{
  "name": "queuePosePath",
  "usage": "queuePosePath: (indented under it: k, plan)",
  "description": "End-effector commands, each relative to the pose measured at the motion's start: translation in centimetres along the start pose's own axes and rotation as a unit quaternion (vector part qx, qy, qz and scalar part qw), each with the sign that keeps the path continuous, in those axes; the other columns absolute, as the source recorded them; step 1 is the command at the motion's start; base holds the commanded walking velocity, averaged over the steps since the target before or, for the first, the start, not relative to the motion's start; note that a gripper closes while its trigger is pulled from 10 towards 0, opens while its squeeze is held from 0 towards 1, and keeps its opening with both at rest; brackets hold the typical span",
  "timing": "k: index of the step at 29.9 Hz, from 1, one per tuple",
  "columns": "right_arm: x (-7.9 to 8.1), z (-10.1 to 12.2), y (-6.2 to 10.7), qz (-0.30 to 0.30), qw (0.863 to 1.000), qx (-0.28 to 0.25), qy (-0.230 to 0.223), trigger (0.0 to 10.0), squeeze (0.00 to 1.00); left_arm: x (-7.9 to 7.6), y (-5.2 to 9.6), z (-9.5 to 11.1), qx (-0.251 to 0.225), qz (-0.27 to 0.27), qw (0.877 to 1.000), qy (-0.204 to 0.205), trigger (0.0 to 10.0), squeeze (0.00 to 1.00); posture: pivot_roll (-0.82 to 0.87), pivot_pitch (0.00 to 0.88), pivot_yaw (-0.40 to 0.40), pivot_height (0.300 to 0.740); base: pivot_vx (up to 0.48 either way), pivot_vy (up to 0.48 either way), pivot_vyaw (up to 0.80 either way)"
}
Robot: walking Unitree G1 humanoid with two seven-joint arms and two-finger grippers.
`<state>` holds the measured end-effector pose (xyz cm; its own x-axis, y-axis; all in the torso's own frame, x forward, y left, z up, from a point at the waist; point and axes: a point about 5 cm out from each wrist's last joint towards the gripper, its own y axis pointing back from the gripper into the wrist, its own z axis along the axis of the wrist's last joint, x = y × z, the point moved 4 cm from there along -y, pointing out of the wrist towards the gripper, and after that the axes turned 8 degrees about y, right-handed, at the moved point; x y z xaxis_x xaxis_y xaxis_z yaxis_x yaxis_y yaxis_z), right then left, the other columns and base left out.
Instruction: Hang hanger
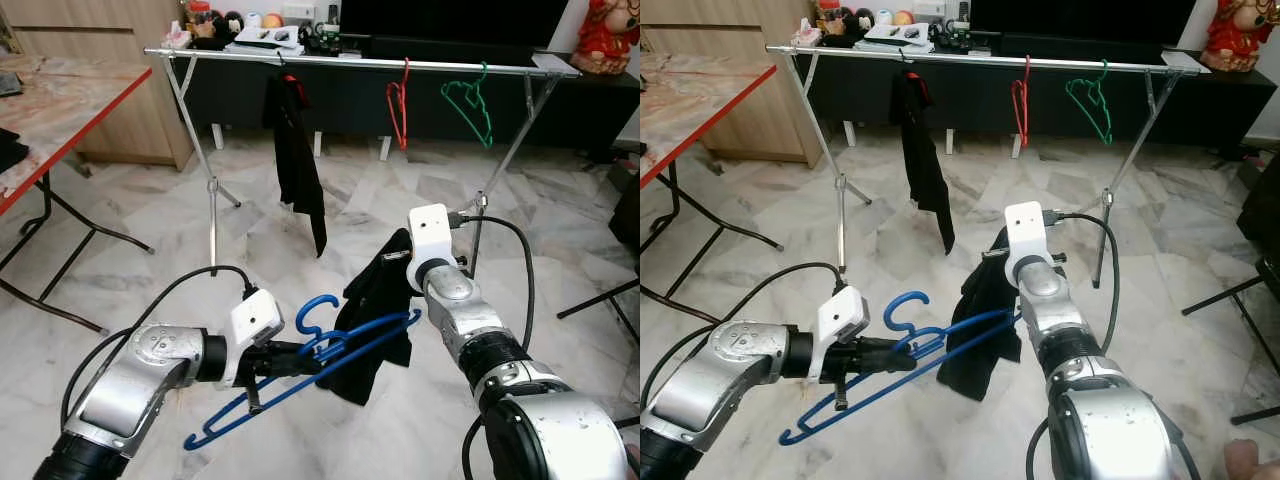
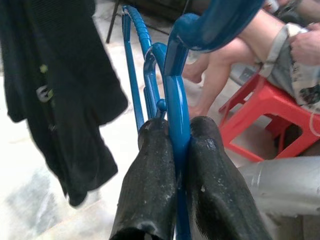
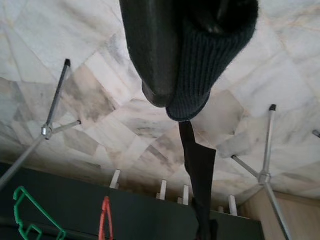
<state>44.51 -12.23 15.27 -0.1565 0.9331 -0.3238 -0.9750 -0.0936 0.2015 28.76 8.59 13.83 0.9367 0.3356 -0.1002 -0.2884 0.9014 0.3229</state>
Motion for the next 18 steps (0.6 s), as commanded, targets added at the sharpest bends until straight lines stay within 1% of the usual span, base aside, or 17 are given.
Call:
queuePosePath:
  k: [1, 3, 4, 5, 11, 14, 18]
  plan:
    - [0.0, 1.7, -0.2, -0.003, 1.000, -0.017, -0.005, 10.0, 0.00, 0.4, -0.3, 1.4, -0.025, 0.022, 0.999, -0.010, 10.0, 0.00, 0.00, 0.094, -0.044, 0.740, 0.000, 0.000, 0.00]
    - [0.3, 1.6, -0.2, -0.001, 1.000, -0.017, -0.006, 10.0, 0.00, 1.5, -0.5, 1.6, -0.037, 0.067, 0.997, -0.021, 10.0, 0.00, 0.00, 0.095, -0.044, 0.740, 0.000, 0.000, 0.00]
    - [0.4, 1.5, -0.2, 0.001, 1.000, -0.016, -0.006, 10.0, 0.00, 2.3, -0.5, 1.4, -0.035, 0.096, 0.995, -0.019, 10.0, 0.00, 0.00, 0.096, -0.045, 0.740, 0.000, 0.000, 0.00]
    - [0.5, 1.4, -0.1, 0.002, 1.000, -0.016, -0.006, 10.0, 0.00, 2.8, -0.4, 1.3, -0.032, 0.113, 0.993, -0.016, 10.0, 0.00, 0.00, 0.096, -0.046, 0.740, 0.000, 0.000, 0.00]
    - [0.6, 1.0, -0.1, 0.004, 1.000, -0.012, -0.009, 10.0, 0.00, 3.0, -0.2, 1.1, -0.032, 0.132, 0.991, -0.007, 10.0, 0.00, 0.00, 0.101, -0.046, 0.740, 0.000, 0.000, 0.00]
    - [0.6, 0.8, -0.1, 0.003, 1.000, -0.011, -0.009, 10.0, 0.00, 2.9, -0.1, 1.0, -0.028, 0.128, 0.991, -0.003, 10.0, 0.00, 0.00, 0.101, -0.046, 0.740, 0.000, 0.000, 0.00]
    - [0.2, 0.5, 0.0, -0.002, 1.000, -0.007, -0.009, 10.0, 0.00, 2.8, 0.4, 0.4, -0.011, 0.125, 0.992, -0.004, 10.0, 0.00, 0.00, 0.103, -0.046, 0.740, 0.000, 0.000, 0.00]
